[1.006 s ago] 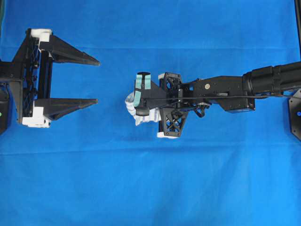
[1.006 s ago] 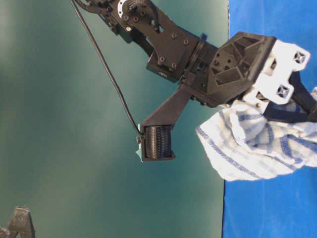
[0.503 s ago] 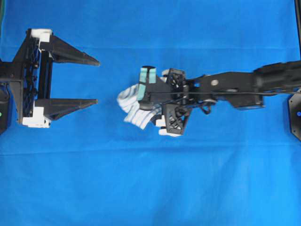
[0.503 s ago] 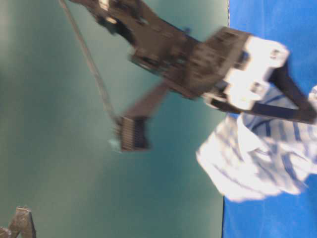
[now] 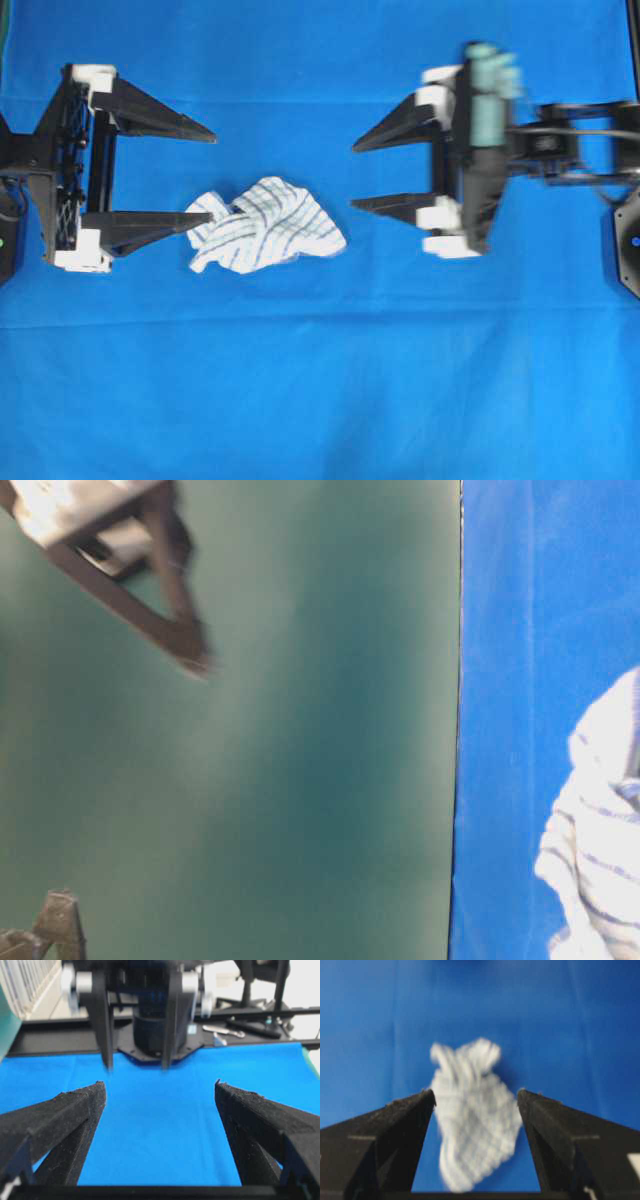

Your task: Hand over the towel.

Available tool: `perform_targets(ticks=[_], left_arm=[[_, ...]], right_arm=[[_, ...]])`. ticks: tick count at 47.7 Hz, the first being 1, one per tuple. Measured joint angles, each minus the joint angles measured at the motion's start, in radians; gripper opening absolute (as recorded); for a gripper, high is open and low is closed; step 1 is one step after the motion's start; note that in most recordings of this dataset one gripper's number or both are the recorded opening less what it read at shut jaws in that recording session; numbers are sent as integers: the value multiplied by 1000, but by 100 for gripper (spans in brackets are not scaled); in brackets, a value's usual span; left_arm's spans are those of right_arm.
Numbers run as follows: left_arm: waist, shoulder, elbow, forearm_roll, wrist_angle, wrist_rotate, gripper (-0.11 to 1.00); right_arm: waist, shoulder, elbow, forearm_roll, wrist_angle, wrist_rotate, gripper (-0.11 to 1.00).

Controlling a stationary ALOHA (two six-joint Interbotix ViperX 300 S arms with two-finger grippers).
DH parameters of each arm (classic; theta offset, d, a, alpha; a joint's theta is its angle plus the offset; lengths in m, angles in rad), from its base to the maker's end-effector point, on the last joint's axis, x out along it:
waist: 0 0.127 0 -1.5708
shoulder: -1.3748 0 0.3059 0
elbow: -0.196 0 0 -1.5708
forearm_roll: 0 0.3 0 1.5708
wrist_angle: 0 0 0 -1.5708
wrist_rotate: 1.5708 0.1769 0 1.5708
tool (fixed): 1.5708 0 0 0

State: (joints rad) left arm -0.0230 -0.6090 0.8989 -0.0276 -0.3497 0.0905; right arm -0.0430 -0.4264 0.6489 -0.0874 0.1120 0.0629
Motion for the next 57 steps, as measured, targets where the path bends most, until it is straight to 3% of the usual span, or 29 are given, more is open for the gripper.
perform_targets(ticks=[13, 29, 42, 57], left_arm=[[-2, 12, 0, 0, 0, 0, 93], [-2, -14, 3, 0, 9, 3, 93], [0, -250, 77, 0, 167, 21, 93], [2, -545, 281, 2, 247, 57, 93]], right_arm=[[0, -156, 141, -5, -176, 0, 70], [0, -178, 155, -5, -178, -5, 70], [0, -365, 236, -5, -58, -5, 70], [0, -675, 489, -5, -44, -6, 70]])
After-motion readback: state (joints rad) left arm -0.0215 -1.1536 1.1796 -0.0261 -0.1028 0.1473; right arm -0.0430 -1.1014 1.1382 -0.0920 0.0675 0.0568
